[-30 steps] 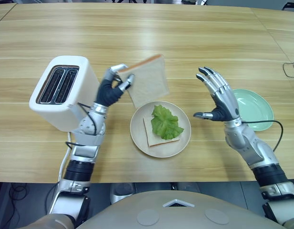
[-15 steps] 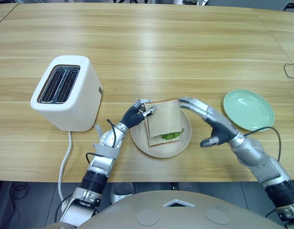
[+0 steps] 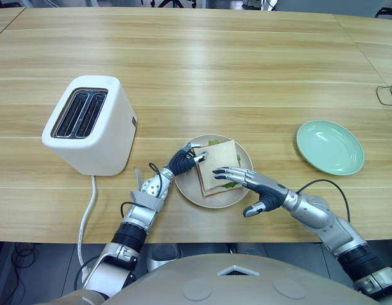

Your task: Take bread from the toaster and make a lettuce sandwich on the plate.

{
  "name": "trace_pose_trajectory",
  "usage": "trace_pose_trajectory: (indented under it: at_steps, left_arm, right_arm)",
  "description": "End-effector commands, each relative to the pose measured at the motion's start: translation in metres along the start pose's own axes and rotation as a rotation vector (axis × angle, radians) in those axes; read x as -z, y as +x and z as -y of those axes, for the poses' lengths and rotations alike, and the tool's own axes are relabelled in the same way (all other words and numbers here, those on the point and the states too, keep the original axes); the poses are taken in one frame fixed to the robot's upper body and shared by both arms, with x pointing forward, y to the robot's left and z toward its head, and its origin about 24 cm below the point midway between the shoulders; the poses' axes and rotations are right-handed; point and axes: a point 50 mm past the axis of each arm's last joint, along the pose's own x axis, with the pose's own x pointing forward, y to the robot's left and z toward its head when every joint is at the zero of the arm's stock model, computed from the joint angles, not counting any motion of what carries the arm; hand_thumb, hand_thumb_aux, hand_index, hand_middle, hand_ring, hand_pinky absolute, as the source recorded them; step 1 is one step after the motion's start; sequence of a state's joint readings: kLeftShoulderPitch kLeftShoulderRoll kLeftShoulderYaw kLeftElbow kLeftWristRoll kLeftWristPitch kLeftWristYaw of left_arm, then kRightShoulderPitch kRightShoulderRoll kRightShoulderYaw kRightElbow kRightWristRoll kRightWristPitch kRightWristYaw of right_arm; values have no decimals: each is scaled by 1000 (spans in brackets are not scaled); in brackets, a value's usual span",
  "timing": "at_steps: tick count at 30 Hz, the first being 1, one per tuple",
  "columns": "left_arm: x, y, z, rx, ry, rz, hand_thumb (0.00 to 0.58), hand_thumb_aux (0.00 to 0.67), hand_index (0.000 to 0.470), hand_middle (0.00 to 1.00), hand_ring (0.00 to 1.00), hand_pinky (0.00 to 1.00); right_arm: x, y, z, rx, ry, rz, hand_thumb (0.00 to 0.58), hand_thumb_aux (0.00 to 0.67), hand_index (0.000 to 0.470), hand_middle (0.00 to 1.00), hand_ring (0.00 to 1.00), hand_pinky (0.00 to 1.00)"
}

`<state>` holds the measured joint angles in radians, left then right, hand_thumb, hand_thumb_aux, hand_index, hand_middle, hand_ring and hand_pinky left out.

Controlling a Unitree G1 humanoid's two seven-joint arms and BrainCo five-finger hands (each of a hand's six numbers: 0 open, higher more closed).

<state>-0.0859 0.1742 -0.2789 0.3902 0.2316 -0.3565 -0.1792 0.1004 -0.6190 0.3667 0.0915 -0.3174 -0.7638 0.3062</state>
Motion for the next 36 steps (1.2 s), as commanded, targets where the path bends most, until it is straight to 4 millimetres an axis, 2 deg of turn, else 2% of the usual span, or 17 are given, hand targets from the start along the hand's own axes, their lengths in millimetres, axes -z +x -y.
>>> trace_pose_trajectory:
  at_steps: [1, 11, 12, 13, 14, 16, 21, 26, 27, 28, 29, 30, 31, 32, 33, 34, 36]
  left_arm:
    - [20, -7, 8, 29, 6, -99, 580, 670, 460, 1000, 1000, 1000]
    - [11, -4, -14, -38, 193, -55, 580, 670, 460, 1000, 1000, 1000]
    - [8, -3, -22, -75, 247, -44, 566, 565, 388, 1000, 1000, 1000]
    - [4, -1, -32, -120, 309, -29, 368, 265, 182, 941, 941, 941]
    - [-2, 0, -44, -183, 377, -10, 0, 0, 0, 702, 702, 702]
    - [-17, 2, -69, -327, 484, 45, 0, 0, 0, 0, 0, 0]
    - [-49, -10, -111, -633, 650, 174, 0, 0, 0, 0, 0, 0]
    - [-65, -30, -111, -641, 547, 331, 0, 0, 0, 0, 0, 0]
    - [-64, -34, -106, -582, 503, 352, 160, 100, 69, 0, 0, 0]
    - [-62, -38, -102, -533, 473, 365, 160, 100, 69, 0, 0, 0]
    - [-59, -45, -98, -480, 442, 370, 562, 552, 379, 675, 675, 675]
    - [-56, -52, -96, -438, 413, 371, 580, 670, 460, 1000, 1000, 1000]
    - [-53, -60, -94, -399, 401, 371, 580, 670, 460, 1000, 1000, 1000]
    - [-51, -69, -92, -352, 391, 374, 580, 670, 460, 1000, 1000, 1000]
    - [-49, -76, -91, -320, 372, 377, 580, 670, 460, 1000, 1000, 1000]
    - [-48, -83, -92, -298, 354, 376, 580, 670, 460, 1000, 1000, 1000]
    - [-45, -95, -92, -250, 327, 351, 580, 670, 460, 1000, 1000, 1000]
  right_arm:
    - [18, 1, -16, -100, 1, -94, 0, 0, 0, 0, 0, 0]
    - [33, 0, -29, -167, 3, -167, 0, 0, 0, 0, 0, 0]
    - [33, 0, -29, -169, 2, -166, 0, 0, 0, 0, 0, 0]
    - [33, 1, -29, -171, 1, -166, 0, 0, 0, 0, 0, 0]
    - [34, 2, -29, -173, 0, -166, 0, 0, 0, 0, 0, 0]
    - [35, 4, -30, -177, -5, -171, 0, 0, 0, 0, 0, 0]
    - [33, 15, -24, -111, -30, -128, 0, 0, 0, 0, 0, 0]
    - [10, 29, 15, 200, -59, 45, 0, 0, 0, 0, 0, 0]
    - [5, 29, 25, 282, -48, 81, 0, 0, 0, 0, 0, 0]
    - [0, 27, 33, 350, -30, 106, 0, 0, 0, 0, 0, 0]
    - [-2, 22, 42, 413, -5, 122, 0, 0, 0, 0, 0, 0]
    - [-2, 16, 49, 453, 22, 121, 0, 0, 0, 0, 0, 0]
    - [-1, 8, 54, 472, 45, 112, 454, 357, 245, 102, 102, 102]
    - [2, -2, 57, 467, 55, 93, 566, 565, 388, 443, 443, 443]
    - [4, -9, 58, 454, 54, 76, 580, 670, 460, 761, 761, 761]
    - [4, -16, 57, 435, 49, 65, 580, 670, 460, 761, 761, 761]
    - [6, -29, 54, 390, 52, 42, 580, 670, 460, 1000, 1000, 1000]
